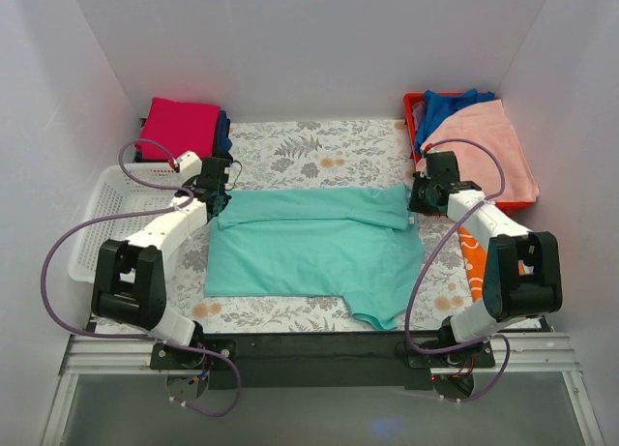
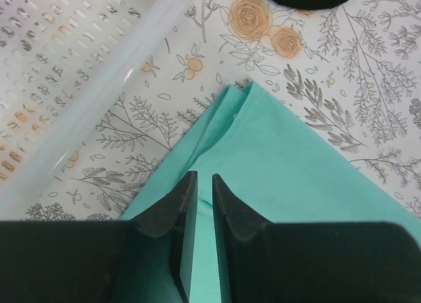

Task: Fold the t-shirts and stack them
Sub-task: Fold the flattened tshirt in 1/3 of the way

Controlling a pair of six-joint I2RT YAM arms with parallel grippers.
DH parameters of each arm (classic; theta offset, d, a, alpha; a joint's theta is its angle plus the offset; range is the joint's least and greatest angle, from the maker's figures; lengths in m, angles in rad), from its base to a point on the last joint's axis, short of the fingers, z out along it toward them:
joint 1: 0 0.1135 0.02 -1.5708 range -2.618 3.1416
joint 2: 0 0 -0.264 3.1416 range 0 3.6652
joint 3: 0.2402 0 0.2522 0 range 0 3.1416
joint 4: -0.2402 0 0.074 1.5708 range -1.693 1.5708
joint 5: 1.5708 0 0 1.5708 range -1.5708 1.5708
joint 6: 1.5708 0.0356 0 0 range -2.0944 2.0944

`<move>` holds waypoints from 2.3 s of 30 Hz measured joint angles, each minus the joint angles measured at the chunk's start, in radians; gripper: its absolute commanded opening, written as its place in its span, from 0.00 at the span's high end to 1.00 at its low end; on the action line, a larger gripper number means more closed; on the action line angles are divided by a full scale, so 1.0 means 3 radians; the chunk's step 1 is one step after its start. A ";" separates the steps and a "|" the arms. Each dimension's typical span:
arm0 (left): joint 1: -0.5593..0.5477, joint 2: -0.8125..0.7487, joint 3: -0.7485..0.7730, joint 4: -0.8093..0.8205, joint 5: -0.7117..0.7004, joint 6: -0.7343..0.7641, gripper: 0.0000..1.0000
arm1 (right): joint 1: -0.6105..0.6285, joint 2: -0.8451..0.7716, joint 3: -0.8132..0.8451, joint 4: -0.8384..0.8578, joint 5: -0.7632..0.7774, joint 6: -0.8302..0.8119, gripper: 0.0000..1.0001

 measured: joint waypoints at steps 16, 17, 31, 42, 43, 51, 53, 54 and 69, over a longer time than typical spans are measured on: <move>-0.0001 0.0684 -0.0137 0.0519 0.0604 0.0020 0.85 | 0.0053 0.0409 -0.0045 0.0177 -0.0617 -0.0042 0.80; -0.0003 0.0726 -0.0120 0.0556 0.0587 0.0019 0.85 | 0.0053 0.0446 -0.0053 0.0181 -0.0623 -0.0046 0.80; -0.0003 0.0758 -0.0215 0.0881 0.0519 -0.0065 0.86 | 0.0249 -0.0333 -0.0651 0.0159 -0.0601 -0.0045 0.79; -0.0003 0.0729 -0.0277 0.0960 0.0516 -0.0076 0.86 | 0.0356 0.0179 0.0173 0.0179 -0.0540 -0.0069 0.83; -0.0003 0.0729 -0.0278 0.0960 0.0516 -0.0076 0.86 | 0.0357 0.0309 0.0271 0.0184 -0.0542 -0.0075 0.83; -0.0003 0.0729 -0.0287 0.0977 0.0516 -0.0089 0.86 | 0.0474 0.0828 0.0488 0.0211 -0.0546 -0.0097 0.84; -0.0003 0.0727 -0.0287 0.0978 0.0516 -0.0089 0.86 | 0.0544 0.0844 0.0488 0.0212 -0.0554 -0.0100 0.84; -0.0003 0.0727 -0.0289 0.0979 0.0516 -0.0089 0.86 | 0.0580 0.0851 0.0488 0.0212 -0.0554 -0.0100 0.84; -0.0003 0.0722 -0.0300 0.0997 0.0518 -0.0092 0.86 | 0.1205 0.0491 0.0088 0.0067 -0.0395 -0.0022 0.85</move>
